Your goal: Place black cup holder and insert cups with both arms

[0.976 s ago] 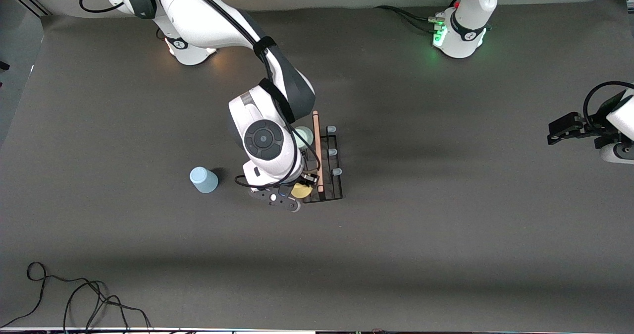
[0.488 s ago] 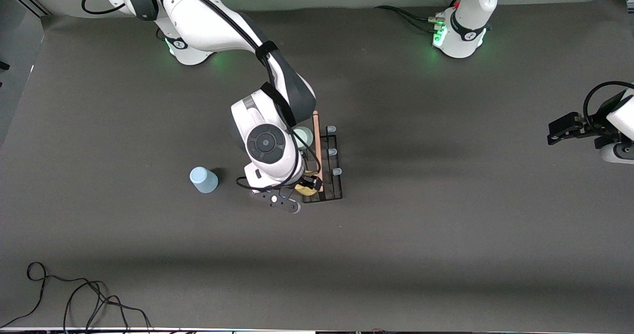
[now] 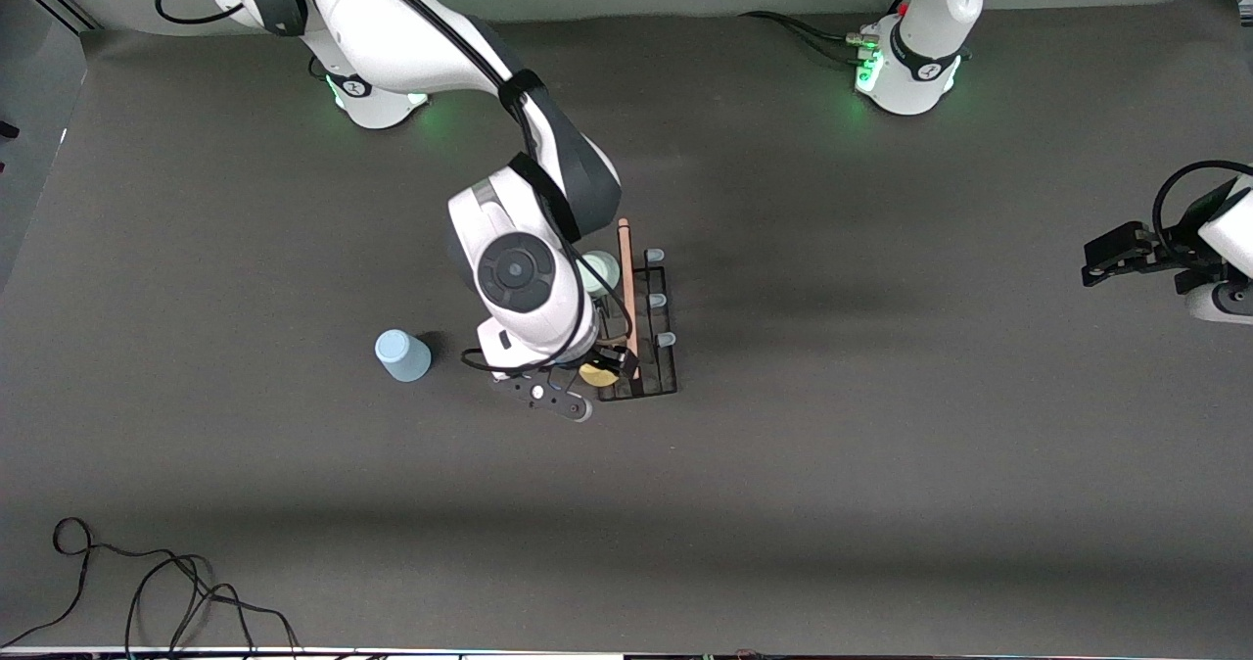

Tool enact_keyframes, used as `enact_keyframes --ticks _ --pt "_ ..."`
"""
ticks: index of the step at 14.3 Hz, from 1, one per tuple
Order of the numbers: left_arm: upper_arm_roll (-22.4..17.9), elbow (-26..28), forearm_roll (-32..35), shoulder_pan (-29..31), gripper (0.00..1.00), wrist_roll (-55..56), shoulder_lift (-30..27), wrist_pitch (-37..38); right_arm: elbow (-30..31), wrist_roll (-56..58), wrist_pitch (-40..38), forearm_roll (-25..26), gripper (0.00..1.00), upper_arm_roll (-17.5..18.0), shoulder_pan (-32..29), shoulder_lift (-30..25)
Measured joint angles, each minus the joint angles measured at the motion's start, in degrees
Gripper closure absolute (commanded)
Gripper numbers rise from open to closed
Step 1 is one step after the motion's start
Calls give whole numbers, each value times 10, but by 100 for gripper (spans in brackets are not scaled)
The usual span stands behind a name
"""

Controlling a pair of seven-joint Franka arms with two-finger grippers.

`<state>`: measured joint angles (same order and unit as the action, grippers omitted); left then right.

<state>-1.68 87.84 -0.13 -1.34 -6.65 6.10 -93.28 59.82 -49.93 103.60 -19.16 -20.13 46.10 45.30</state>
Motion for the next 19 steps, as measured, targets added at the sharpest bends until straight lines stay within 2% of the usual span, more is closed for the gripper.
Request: enact_keyframes --ticks 3,5,11,15,17,19 --pt "0 0 0 0 1 0 0 0 -1 5 -70 3 0 -12 -9 -62" --pt "0 0 0 0 1 -1 0 0 13 32 -110 24 0 -21 -16 -111" --pt "0 -3 0 0 1 -28 0 -20 166 177 -125 93 0 -45 -32 -277" --pt "0 -7 0 0 1 -31 0 -23 249 332 -125 131 0 -44 -122 -366" --pt "0 -7 0 0 1 -32 0 -23 274 404 -127 146 0 -6 -198 -399" --pt "0 -7 0 0 1 -38 0 -23 284 454 -139 172 0 57 -288 -418"
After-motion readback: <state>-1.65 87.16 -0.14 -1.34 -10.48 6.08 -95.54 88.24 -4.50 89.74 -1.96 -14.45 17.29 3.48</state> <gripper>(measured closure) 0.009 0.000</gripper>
